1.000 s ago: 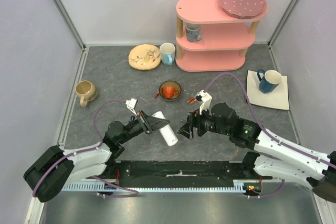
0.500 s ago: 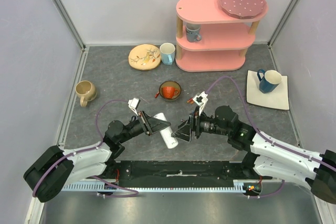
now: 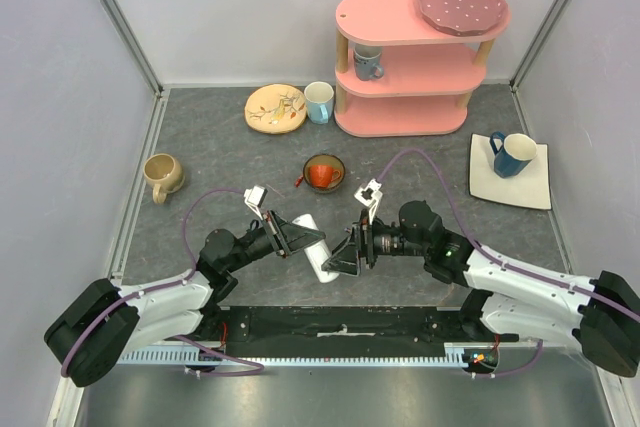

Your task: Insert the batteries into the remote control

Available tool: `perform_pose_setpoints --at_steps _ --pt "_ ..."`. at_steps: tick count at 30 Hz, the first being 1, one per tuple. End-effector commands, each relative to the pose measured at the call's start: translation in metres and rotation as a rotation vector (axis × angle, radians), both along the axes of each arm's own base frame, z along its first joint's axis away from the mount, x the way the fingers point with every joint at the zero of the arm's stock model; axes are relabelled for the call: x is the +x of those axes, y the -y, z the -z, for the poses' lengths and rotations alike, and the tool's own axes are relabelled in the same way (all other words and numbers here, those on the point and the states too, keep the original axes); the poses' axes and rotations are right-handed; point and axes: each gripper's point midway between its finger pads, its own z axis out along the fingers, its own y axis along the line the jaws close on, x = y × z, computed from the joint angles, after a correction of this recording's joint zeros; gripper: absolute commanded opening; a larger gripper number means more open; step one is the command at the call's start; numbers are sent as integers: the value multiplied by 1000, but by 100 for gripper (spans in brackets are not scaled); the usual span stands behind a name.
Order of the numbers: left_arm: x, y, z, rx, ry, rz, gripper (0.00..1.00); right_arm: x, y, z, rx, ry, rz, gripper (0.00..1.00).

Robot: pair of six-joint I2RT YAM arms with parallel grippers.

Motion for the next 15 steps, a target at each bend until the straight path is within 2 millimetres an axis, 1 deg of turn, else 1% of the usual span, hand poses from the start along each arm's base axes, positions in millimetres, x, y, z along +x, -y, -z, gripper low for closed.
perform_pose_setpoints --at_steps 1,5,10,15 --pt "-1 1 -25 -61 39 14 2 -6 -4 -2 28 -5 -51 80" --pt "-1 1 -27 -66 44 16 2 -6 -5 4 11 -17 -48 75" --pt "-4 1 -27 -68 45 28 2 -2 -7 5 15 -23 -32 71" --pt "-7 0 -31 -82 57 42 2 3 -9 8 13 -30 -11 67"
